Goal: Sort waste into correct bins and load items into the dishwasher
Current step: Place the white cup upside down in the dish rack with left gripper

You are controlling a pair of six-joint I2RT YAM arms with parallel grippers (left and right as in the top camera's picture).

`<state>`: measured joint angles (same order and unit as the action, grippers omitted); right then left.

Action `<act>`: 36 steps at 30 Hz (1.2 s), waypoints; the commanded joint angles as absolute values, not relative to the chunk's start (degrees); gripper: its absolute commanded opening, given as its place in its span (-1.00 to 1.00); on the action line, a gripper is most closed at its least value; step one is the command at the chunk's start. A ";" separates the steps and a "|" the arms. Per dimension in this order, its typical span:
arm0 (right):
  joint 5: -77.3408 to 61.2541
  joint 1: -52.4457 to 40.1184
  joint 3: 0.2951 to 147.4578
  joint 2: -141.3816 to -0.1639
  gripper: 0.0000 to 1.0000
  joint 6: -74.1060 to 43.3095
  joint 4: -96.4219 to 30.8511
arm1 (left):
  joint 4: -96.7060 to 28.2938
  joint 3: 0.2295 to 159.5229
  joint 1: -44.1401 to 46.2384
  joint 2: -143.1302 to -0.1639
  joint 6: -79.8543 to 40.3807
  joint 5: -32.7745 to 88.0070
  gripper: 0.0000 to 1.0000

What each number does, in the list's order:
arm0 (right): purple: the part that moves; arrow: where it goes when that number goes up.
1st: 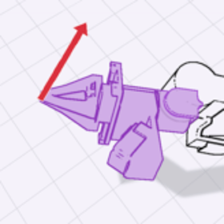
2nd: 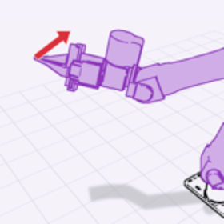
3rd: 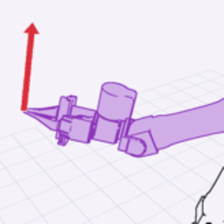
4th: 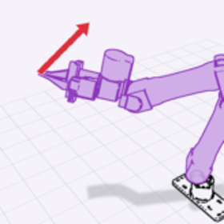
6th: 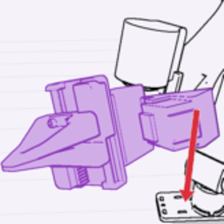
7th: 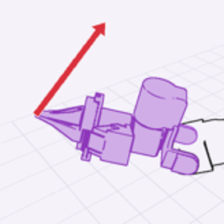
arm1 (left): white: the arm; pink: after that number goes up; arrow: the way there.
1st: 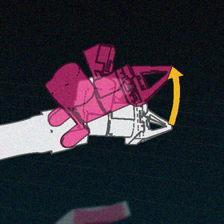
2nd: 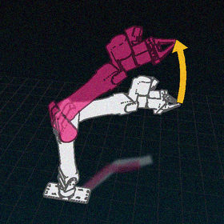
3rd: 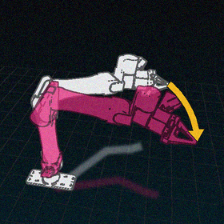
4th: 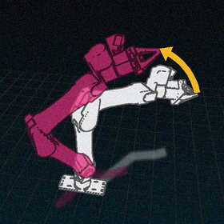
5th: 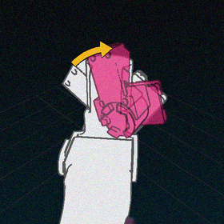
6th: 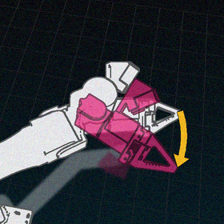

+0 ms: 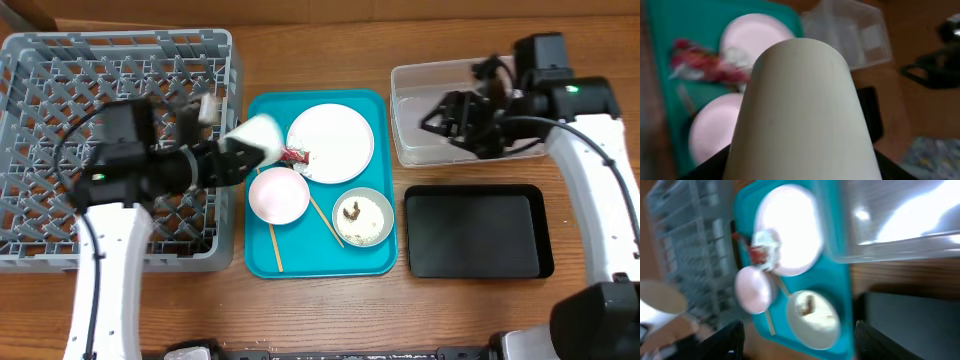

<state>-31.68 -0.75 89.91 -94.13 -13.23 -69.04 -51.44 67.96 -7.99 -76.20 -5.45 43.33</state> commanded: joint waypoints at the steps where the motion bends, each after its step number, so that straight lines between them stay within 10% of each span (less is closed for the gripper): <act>1: -19.16 3.97 90.13 -87.77 0.45 -11.88 -70.76 | -59.55 73.95 -15.35 -74.61 -5.45 22.74 -0.92; 7: -17.41 9.69 90.13 -83.99 0.45 -9.47 -74.94 | -65.54 75.31 -26.37 -75.24 -12.12 1.63 -0.92; 22: -17.63 9.61 90.11 -84.01 0.45 -8.91 -77.08 | -64.27 74.19 -27.73 -89.62 -12.47 1.26 -0.92; 25: -17.63 9.61 90.11 -84.01 0.49 -8.88 -77.01 | -63.64 74.19 -27.73 -93.30 -12.45 1.76 0.35; 31: -20.91 9.13 90.11 -84.01 0.53 -8.40 -74.85 | -61.95 75.05 -27.73 -93.62 -11.51 10.81 1.00; 36: -24.77 5.02 90.11 -84.01 0.54 -5.23 -70.74 | -63.22 76.62 -27.70 -88.33 -10.57 14.33 1.00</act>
<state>-20.75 8.49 89.89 -84.18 -8.25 -72.84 -62.52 74.32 -27.64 -93.80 -11.86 9.26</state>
